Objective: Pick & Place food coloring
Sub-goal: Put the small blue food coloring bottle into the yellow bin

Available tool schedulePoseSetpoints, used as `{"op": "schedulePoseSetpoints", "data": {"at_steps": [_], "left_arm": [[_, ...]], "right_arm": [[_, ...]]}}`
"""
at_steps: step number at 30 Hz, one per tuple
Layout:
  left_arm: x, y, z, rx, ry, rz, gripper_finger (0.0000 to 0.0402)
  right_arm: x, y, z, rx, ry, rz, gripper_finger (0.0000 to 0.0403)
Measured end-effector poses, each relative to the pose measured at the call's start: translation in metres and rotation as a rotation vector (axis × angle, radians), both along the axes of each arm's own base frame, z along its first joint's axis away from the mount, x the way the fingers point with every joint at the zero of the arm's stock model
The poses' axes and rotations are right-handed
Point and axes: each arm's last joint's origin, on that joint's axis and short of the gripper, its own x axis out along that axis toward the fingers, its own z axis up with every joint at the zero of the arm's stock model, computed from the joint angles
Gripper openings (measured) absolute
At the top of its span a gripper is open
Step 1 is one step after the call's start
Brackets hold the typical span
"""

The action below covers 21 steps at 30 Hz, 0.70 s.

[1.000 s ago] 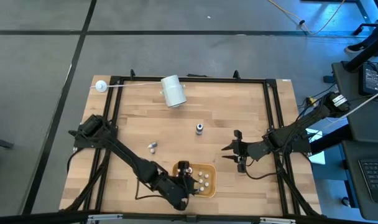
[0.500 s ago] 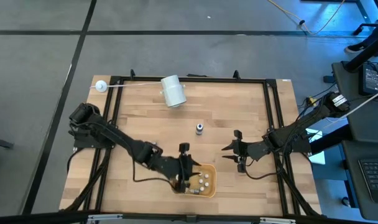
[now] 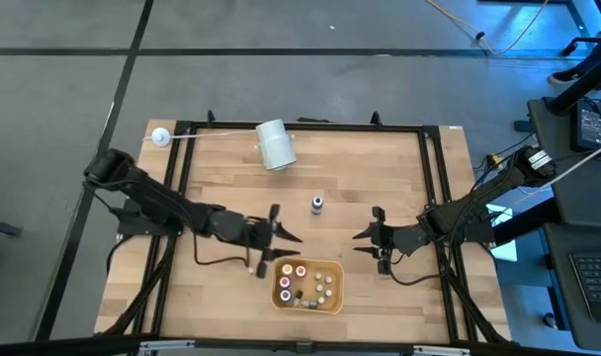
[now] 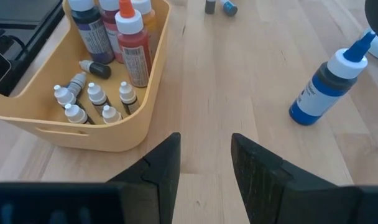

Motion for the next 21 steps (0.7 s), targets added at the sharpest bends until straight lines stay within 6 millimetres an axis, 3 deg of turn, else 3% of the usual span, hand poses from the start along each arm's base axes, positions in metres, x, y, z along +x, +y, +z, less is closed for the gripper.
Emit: {"op": "schedulePoseSetpoints", "data": {"at_steps": [6, 21], "left_arm": [[-0.024, 0.009, -0.018, -0.029, -0.095, 0.010, 0.0132], [-0.023, 0.026, -0.018, 0.037, -0.119, 0.112, 0.0132]], "right_arm": [[0.000, 0.000, 0.000, -0.001, 0.001, 0.000, 0.0145], [0.000, 0.000, 0.000, -0.001, 0.002, 0.000, 0.0145]]}}
